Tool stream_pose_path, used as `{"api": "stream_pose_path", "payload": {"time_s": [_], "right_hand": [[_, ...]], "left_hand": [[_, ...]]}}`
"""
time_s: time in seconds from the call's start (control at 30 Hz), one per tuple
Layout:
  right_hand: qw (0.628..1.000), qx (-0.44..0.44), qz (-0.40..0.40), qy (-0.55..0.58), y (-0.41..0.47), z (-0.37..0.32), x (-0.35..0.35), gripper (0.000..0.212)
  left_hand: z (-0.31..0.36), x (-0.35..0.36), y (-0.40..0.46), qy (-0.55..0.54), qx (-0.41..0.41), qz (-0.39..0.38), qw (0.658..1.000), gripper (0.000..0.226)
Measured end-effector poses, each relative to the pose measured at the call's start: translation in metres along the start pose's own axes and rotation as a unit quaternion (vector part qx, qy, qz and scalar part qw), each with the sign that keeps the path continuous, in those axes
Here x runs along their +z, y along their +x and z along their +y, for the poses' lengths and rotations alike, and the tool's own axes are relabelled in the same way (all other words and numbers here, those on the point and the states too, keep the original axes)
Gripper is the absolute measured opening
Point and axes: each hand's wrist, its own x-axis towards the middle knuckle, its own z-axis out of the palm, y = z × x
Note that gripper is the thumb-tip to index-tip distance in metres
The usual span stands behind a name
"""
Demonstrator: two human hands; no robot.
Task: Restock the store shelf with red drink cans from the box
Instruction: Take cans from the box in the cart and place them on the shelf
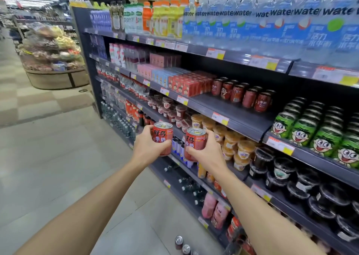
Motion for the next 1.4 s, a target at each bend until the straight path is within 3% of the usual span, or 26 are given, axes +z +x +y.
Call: {"api": "stream_pose_path", "payload": {"time_s": [0.57,0.77,1.4], "right_hand": [[0.993,0.059,0.079,-0.071,0.133,-0.042,0.114,0.074],[0.986,0.074,0.128,-0.076,0.172,-0.047,0.137,0.064],[0.958,0.124,0.224,-0.126,0.269,0.002,0.107,0.077]], "left_hand": [[-0.062,-0.030,0.192,-0.047,0.060,-0.113,0.991,0.064],[-0.077,-0.030,0.253,-0.065,0.084,-0.151,0.983,0.066],[-0.049,0.076,0.347,-0.069,0.147,-0.260,0.952,0.068]]}}
